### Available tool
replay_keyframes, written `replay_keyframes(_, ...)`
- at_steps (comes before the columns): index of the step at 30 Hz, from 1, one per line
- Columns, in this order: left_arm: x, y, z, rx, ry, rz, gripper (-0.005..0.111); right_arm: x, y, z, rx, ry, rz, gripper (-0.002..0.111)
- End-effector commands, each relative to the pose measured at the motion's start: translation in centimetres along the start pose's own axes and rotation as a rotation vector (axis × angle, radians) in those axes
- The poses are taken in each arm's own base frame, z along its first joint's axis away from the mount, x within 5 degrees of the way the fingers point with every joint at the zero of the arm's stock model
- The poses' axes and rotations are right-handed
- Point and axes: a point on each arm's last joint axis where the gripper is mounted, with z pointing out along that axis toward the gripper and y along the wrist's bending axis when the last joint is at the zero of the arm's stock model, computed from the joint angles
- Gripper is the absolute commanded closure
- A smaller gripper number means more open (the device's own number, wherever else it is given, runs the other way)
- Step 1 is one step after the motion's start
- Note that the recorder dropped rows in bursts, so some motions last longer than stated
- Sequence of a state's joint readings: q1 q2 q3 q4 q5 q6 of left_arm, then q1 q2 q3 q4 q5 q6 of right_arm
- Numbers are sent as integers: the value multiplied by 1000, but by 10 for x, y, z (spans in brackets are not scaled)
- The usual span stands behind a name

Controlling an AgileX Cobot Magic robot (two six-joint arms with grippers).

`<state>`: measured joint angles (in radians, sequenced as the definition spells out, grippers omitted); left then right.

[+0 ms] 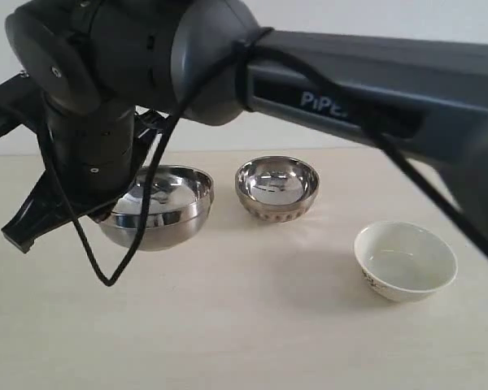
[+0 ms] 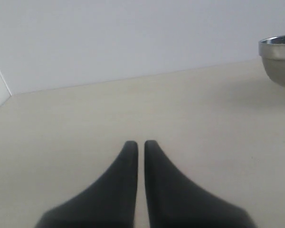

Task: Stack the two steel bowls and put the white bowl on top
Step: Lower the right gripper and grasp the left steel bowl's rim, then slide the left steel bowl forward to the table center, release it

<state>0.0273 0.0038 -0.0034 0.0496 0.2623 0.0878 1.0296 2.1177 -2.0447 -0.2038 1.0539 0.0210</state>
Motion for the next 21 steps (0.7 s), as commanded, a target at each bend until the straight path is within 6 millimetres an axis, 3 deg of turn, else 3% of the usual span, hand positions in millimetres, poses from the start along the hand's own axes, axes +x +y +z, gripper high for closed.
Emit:
replay_keyframes(1, 0, 0, 0, -1, -8, -19, 103, 12, 7, -26, 1, -34, -1, 108)
replay_keyframes(12, 0, 0, 0, -1, -8, -19, 103, 84, 7, -41, 19, -30, 37, 108)
replay_keyframes(21, 0, 0, 0, -1, -8, -19, 103, 112, 9, -19, 66, -17, 8, 108)
